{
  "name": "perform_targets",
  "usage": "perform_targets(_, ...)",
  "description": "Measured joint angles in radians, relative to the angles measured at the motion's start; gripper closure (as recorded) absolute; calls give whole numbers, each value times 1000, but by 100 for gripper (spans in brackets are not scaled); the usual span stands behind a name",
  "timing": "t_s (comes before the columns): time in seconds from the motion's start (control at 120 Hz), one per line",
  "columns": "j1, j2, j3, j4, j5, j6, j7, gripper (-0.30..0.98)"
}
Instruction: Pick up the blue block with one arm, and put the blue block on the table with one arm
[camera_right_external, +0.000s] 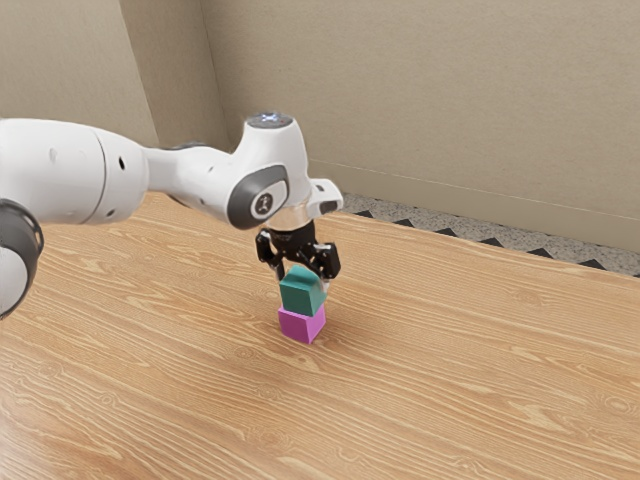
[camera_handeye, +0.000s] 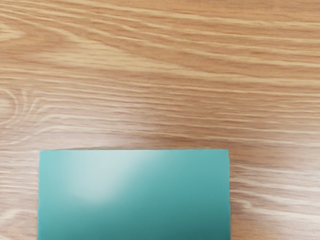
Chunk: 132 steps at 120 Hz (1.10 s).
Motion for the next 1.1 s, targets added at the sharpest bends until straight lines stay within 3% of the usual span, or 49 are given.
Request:
perform_targets(0.667, 5, 52, 4, 0, 1, 42, 16, 2)
perform_targets(1.1, 3, 47, 4, 16, 7, 43, 30, 31)
